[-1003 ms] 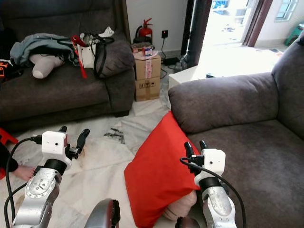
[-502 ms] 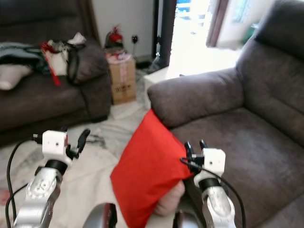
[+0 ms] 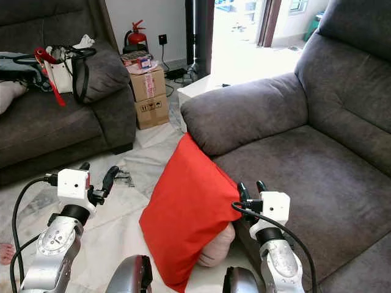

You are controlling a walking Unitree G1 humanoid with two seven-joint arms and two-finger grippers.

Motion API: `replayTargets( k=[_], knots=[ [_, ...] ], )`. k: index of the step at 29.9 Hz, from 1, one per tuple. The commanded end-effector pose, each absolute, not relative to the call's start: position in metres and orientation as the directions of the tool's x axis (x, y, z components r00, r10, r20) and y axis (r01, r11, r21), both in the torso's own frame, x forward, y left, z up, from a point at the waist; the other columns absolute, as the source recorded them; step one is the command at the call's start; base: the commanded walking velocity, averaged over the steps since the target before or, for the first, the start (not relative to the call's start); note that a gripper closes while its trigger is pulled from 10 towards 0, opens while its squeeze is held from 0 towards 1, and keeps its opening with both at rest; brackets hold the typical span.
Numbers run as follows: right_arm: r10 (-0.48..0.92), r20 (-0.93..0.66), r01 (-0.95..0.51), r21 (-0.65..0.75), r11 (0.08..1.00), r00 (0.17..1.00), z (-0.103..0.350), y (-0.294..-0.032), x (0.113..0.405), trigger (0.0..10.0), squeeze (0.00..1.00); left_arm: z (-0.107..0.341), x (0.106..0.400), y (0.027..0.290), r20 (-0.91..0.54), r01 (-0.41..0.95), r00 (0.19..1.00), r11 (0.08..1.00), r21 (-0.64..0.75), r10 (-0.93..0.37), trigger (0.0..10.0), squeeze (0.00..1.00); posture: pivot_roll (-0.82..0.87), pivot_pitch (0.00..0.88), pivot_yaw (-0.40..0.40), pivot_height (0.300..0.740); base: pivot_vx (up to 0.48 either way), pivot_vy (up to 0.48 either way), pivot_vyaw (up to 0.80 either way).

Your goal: Move the pillow to the sofa from floor

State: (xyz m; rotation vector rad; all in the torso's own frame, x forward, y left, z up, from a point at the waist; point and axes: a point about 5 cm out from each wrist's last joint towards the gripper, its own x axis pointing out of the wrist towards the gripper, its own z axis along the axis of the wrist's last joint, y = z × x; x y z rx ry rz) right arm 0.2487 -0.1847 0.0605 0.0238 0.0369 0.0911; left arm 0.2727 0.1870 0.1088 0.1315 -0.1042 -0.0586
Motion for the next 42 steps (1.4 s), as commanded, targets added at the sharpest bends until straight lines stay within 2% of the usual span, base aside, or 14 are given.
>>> replayTargets(
  k=[1,8,26,36,39,42],
  knots=[
    [0.1,-0.047,-0.098,0.03,0.995,0.994,0.06,-0.183,0.249,10.0,0.0,0.111,0.273,0.189,0.104,0.035,0.993,0.989,0.143,-0.05,10.0,0.0,0.02,0.0,0.022,0.596,0.0,0.0,0.0],
    [0.109,-0.064,-0.107,0.031,0.994,0.992,0.057,-0.183,0.246,10.0,0.0,0.11,0.272,0.192,0.1,0.021,0.994,0.989,0.147,-0.036,10.0,0.0,0.02,0.0,0.022,0.596,0.0,0.0,0.0],
    [0.128,-0.075,-0.126,0.025,0.992,0.989,0.055,-0.181,0.244,10.0,0.0,0.11,0.273,0.192,0.105,0.02,0.994,0.989,0.148,-0.035,10.0,0.0,0.02,0.0,0.022,0.596,0.328,0.0,0.0],
    [0.131,-0.104,-0.129,0.026,0.991,0.986,0.051,-0.181,0.243,10.0,0.0,0.11,0.274,0.19,0.106,0.029,0.993,0.987,0.157,-0.046,10.0,0.0,0.02,0.0,0.022,0.596,0.0,0.0,0.0],
    [0.109,-0.156,-0.111,-0.001,0.994,0.982,0.044,-0.185,0.241,10.0,0.0,0.109,0.273,0.191,0.098,0.03,0.994,0.987,0.16,-0.047,10.0,0.0,0.02,0.0,0.022,0.596,0.0,0.0,0.0],
    [0.085,-0.17,-0.078,0.047,0.996,0.982,0.04,-0.189,0.24,10.0,0.0,0.108,0.273,0.192,0.094,0.031,0.994,0.987,0.159,-0.046,10.0,0.0,0.02,0.0,0.021,0.596,0.0,0.0,0.0]
  ],
)
